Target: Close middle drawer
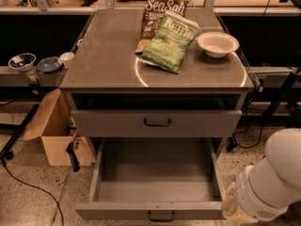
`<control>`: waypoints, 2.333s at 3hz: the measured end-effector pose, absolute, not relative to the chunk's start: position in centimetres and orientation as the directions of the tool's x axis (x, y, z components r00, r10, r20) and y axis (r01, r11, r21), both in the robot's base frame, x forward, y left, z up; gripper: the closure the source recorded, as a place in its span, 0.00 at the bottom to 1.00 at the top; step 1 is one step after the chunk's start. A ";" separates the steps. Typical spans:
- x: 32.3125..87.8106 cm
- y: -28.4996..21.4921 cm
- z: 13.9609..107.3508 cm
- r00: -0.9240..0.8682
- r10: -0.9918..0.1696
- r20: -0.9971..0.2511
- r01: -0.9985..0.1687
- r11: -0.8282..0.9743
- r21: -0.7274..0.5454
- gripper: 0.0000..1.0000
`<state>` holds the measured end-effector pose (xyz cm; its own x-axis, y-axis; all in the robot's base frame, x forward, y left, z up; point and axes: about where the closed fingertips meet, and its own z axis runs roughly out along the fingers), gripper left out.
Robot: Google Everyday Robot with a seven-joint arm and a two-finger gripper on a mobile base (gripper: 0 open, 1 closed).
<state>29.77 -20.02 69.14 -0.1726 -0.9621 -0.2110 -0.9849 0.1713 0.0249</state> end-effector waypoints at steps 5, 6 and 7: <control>26.9 -18.3 61.3 -0.236 -0.949 -0.208 -0.972 0.231 0.047 1.00; 29.0 -17.1 57.7 -0.243 -0.947 -0.209 -0.969 0.245 0.016 1.00; 30.4 -16.2 55.6 -0.247 -0.946 -0.208 -0.968 0.249 0.013 1.00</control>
Offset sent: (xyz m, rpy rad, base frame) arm -0.0405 0.0319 -0.0637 -0.0190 0.1104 0.0229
